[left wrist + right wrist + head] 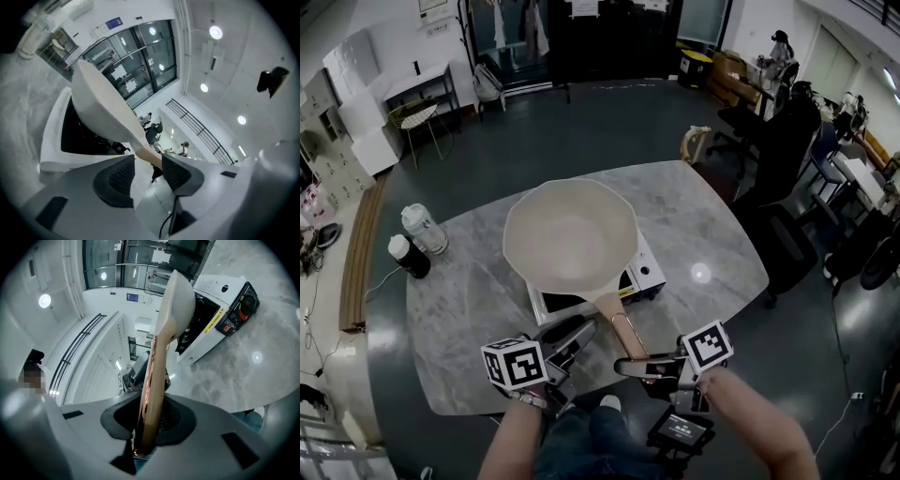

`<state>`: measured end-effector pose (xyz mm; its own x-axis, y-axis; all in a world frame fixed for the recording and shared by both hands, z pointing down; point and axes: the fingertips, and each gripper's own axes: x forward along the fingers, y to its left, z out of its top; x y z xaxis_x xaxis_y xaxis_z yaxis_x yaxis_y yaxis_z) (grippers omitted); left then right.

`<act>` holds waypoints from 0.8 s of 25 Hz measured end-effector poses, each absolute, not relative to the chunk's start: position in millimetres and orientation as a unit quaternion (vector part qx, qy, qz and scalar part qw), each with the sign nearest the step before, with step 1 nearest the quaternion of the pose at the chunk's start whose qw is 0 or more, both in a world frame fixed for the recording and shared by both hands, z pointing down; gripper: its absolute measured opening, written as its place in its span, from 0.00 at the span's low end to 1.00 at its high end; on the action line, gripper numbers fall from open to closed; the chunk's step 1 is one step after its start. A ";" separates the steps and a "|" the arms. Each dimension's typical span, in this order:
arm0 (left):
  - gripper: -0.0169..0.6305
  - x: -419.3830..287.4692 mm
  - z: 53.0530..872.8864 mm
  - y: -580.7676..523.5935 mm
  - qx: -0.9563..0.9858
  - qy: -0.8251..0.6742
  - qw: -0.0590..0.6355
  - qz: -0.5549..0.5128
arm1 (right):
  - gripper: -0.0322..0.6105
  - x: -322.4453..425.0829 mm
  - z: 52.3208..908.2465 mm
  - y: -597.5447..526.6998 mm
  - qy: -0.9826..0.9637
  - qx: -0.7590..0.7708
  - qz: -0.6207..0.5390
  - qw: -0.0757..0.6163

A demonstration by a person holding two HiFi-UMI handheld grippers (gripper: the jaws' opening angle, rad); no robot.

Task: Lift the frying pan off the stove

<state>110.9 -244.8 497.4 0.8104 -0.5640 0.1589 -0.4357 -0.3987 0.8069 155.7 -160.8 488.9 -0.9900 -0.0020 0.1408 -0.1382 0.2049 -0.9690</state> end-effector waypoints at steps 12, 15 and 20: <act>0.42 139.5 496.8 -273.4 0.727 -0.220 0.612 -0.219 | 0.19 152.8 488.3 -160.8 -0.780 0.037 0.621 0.066; 0.40 144.9 501.2 -284.6 0.717 -0.220 0.622 -0.224 | 0.19 152.1 488.0 -160.9 -0.779 0.036 0.622 0.068; 0.37 156.4 507.2 -301.7 0.713 -0.218 0.631 -0.216 | 0.19 150.4 486.9 -162.2 -0.779 0.039 0.623 0.064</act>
